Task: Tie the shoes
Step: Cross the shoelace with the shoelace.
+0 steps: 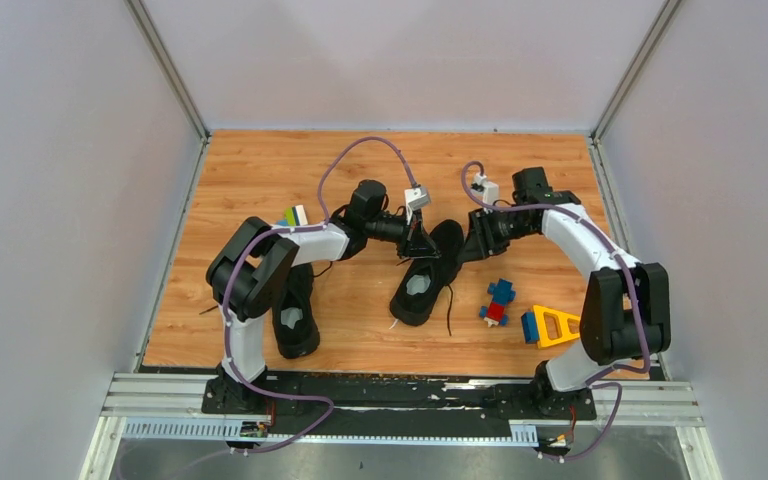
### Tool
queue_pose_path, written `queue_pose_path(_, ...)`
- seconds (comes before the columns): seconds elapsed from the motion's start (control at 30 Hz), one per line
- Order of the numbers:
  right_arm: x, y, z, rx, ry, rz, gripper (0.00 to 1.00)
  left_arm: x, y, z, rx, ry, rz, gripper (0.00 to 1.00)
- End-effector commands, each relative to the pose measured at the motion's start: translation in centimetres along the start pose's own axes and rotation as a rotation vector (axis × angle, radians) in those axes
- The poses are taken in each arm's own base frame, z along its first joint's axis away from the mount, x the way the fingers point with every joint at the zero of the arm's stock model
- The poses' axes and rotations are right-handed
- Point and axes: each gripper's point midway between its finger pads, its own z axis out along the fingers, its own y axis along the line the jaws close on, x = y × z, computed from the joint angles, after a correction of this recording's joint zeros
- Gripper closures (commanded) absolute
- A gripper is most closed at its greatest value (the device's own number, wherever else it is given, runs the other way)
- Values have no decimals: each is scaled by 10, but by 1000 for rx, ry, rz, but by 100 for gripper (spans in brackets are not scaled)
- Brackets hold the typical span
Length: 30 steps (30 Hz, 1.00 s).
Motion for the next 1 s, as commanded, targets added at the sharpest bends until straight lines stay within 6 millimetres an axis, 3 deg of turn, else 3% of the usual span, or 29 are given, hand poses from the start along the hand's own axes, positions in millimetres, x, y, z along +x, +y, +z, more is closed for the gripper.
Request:
queue_pose_path(0.0,-2,-8,-10,-20,-34,-118,62,2,-1,2,35,-16,8,100)
queue_pose_path(0.2,-7,-27,-5,20,-73,-200,61,3,-1,3,46,-21,3,100)
queue_pose_path(0.47,-37,-38,12,32,-134,-197,63,3,0,2,51,-30,-7,100)
queue_pose_path(0.63,-41,-29,23,-46,-123,-197,71,2,2,1,47,-34,-12,100)
queue_pose_path(0.83,-39,-7,25,-157,-122,-214,70,2,3,0,41,-35,-19,100)
queue_pose_path(0.97,-38,-2,27,-181,-113,-193,69,1,3,0,41,-39,-22,100)
